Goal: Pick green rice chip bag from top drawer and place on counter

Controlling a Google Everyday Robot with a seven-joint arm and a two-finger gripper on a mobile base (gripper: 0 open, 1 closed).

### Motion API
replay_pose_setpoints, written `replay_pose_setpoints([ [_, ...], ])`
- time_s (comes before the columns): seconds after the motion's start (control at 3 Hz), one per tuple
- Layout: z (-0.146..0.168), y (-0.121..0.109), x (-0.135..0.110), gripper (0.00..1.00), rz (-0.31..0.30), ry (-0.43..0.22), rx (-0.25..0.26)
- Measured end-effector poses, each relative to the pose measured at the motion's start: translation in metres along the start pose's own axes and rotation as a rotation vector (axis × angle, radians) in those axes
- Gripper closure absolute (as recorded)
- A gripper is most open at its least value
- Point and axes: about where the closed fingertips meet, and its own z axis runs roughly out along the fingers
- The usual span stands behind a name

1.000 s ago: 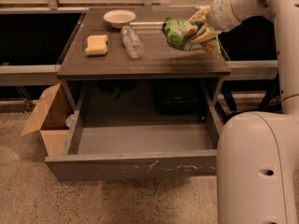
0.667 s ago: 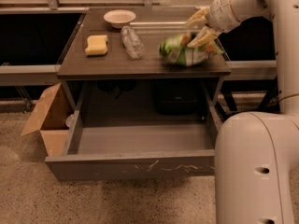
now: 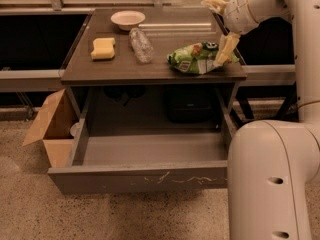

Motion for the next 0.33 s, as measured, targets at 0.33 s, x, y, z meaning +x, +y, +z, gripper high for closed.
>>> replay_pose_setpoints([
  [0.33,-0.0252,-0.0022,-0.0077,0.0,0.0,-0.031,0.039],
])
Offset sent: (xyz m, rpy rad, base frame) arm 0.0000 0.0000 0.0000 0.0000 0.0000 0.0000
